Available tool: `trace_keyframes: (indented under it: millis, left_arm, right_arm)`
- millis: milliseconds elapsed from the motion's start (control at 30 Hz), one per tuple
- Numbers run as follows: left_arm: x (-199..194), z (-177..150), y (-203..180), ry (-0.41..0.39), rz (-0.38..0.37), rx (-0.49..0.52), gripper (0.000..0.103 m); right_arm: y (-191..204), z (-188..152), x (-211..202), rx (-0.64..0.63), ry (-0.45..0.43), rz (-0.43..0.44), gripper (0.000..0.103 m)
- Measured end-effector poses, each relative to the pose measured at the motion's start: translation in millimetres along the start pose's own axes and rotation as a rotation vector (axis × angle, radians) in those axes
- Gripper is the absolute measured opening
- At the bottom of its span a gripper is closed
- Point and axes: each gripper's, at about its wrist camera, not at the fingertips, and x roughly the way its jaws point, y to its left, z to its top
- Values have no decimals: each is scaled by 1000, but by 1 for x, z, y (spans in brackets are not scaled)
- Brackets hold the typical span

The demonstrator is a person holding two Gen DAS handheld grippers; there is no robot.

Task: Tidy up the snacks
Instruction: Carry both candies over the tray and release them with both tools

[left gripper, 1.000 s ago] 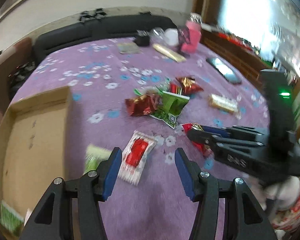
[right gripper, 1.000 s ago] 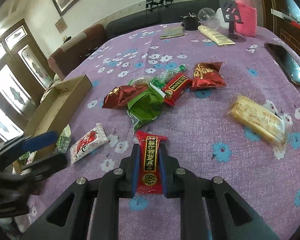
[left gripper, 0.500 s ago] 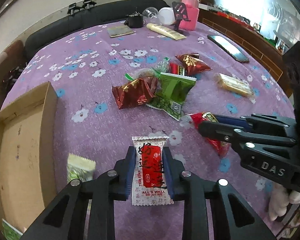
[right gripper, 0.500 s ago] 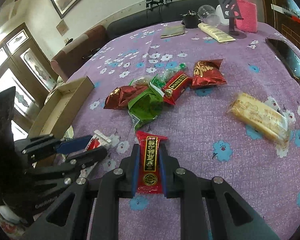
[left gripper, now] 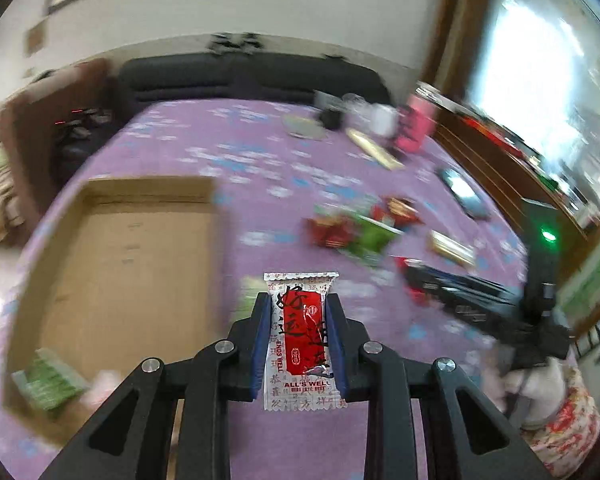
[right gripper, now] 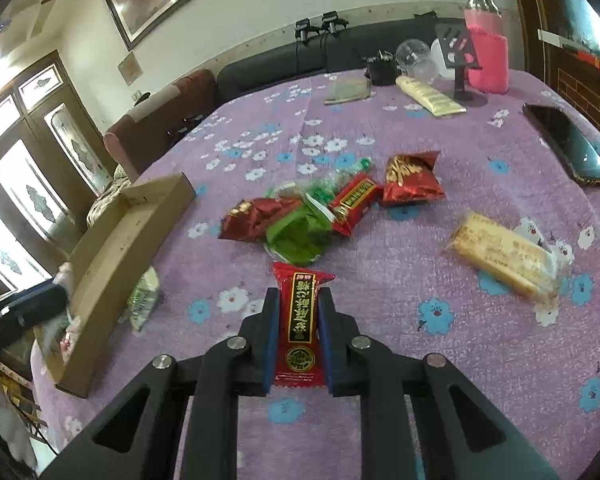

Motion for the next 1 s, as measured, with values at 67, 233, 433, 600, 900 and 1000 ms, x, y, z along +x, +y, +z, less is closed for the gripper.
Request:
trace_keyframes:
  millis: [67,233,433,600,900,1000]
  left_arm:
    - [-11,-3,25,-12,50,-39,27]
    - [-23,-12,90,-16,140,-156,27]
    - [-12,-16,137,-2,208,-232,28]
    - [11,-14,168,43,199,-285,28]
    - [12,-10,184,37,136,-336,39]
    - [-2,-13,182,1,125,-341,47]
  right_arm:
    - [11,3,-7,3,11,45,17]
    - [69,14,-16,-84,44,161,17]
    - [165,20,22,-166,169,309,18]
    - [228,10,71,-258,250,278,18]
    - [253,3,114,-245,315,245,19]
    - [244,14,89,-239,261,270,19]
